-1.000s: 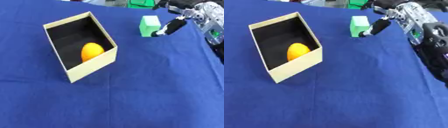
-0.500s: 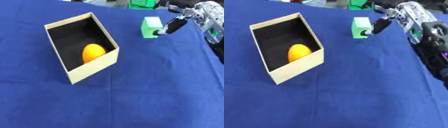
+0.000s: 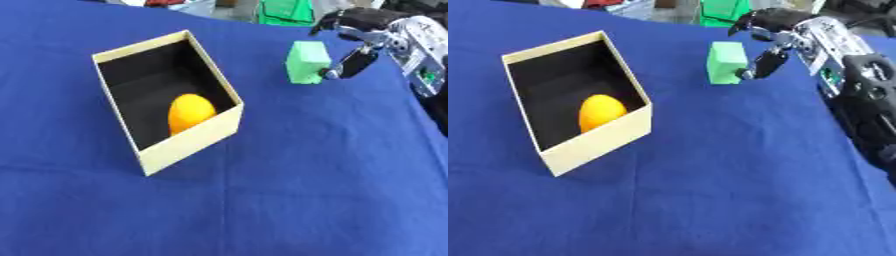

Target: Pick up objects on the table and place them in the box.

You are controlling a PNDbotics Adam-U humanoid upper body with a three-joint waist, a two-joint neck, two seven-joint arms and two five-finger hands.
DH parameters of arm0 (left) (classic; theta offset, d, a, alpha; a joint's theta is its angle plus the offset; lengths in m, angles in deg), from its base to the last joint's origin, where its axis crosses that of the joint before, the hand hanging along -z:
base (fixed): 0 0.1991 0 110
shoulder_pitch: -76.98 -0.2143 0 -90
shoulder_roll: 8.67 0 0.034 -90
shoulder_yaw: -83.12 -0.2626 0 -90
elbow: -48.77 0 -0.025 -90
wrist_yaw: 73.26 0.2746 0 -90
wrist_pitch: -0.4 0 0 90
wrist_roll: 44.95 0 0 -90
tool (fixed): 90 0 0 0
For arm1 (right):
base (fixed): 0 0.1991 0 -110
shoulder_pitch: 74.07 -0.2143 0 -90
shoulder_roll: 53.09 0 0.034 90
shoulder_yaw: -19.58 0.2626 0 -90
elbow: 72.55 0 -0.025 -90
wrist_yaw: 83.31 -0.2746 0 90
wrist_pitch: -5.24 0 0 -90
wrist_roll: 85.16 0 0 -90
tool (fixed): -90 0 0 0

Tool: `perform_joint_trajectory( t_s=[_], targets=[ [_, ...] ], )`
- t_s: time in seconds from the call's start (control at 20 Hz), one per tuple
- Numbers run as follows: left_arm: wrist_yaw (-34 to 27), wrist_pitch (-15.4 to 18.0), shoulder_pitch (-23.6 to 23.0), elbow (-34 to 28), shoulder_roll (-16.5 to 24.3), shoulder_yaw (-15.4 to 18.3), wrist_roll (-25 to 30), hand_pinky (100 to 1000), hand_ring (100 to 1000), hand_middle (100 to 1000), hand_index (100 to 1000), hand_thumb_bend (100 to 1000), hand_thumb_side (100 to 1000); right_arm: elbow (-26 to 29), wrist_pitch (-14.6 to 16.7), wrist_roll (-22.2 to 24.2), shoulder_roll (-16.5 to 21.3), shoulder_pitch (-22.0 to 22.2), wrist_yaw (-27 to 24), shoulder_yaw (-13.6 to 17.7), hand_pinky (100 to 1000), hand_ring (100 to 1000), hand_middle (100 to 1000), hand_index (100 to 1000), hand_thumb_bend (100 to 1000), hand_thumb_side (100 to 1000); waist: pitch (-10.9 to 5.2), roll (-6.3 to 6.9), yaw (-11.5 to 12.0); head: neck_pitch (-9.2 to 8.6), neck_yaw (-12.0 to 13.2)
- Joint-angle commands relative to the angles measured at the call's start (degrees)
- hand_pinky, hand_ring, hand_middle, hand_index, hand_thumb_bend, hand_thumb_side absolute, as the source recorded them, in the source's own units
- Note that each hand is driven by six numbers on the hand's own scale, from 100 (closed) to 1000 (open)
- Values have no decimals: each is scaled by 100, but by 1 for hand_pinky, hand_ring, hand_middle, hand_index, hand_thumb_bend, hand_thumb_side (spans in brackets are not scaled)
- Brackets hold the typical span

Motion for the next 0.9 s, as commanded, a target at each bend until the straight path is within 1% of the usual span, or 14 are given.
perform_joint_trajectory(
  t_s=[0.05,0.15,0.35,0.5,0.6,0.8,0.9],
  targets=[
    [17,23,60,-115,140,43,19,495,682,647,765,141,1000,-3,-1,71,88,-149,-55,68,906,960,862,904,322,213,-110,28,4,-76,-32],
    [13,25,66,-115,135,41,20,495,682,647,765,140,1000,-50,-28,92,38,-178,-55,71,906,959,860,901,290,200,-104,30,13,-86,-43],
    [7,32,87,-115,132,38,26,495,682,647,765,139,1000,-238,-163,116,-74,-228,14,102,904,956,860,898,260,186,-83,26,47,-112,-71],
    [4,30,91,-115,126,39,26,494,682,647,763,137,1000,-350,-228,131,-144,-253,74,113,899,952,841,889,224,187,-65,20,71,-114,-80],
    [5,29,92,-115,123,38,28,494,682,647,763,135,1000,-392,-250,157,-183,-273,99,108,897,951,825,881,229,200,-56,16,79,-105,-75],
    [5,29,103,-115,122,35,32,494,682,647,763,134,1000,-424,-288,159,-221,-298,166,105,890,944,746,809,218,185,-45,4,85,-102,-72],
    [3,30,107,-115,122,36,34,494,682,647,763,134,1000,-435,-303,149,-232,-301,186,108,885,942,664,755,200,177,-43,1,87,-98,-67]
  ],
)
